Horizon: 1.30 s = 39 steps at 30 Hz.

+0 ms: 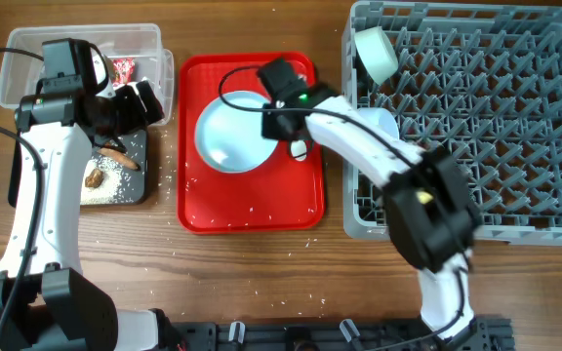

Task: Sort waste into correct bins and load items into the dishwasher rack
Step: 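Grasp the light-blue plate with the right gripper and stand it in the rack, then reach the right gripper to the white spoon on the red tray and grasp it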

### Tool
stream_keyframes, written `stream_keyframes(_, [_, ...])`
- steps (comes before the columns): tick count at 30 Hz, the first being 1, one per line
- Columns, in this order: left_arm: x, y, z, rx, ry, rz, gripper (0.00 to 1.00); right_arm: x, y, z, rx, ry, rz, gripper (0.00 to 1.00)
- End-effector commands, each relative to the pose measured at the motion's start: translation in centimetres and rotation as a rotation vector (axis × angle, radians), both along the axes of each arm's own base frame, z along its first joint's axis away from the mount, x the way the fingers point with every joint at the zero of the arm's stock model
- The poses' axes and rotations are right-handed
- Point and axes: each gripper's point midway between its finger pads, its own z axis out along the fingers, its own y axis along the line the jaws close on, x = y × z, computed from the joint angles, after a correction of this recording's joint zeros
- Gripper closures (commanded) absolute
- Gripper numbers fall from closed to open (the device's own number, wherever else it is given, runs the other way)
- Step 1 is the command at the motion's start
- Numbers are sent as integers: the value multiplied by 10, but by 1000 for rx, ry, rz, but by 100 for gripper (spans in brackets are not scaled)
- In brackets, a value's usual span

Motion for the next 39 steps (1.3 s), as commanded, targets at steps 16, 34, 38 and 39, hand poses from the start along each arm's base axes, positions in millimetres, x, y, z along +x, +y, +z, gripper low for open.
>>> stream_keyframes(16, [3,1,9,3,-26,-2,0,1,-319,260,-952,-404,-67,96])
stream_keyframes(34, [3,1,9,3,-26,-2,0,83,-316,129,-1038,-217,66,0])
stream_keyframes(38, [3,1,9,3,-26,-2,0,79,-313,149,-935,-299,-87,0])
stream_keyframes(39, [3,1,9,3,-26,-2,0,74,-307,160,-884,-324,-78,0])
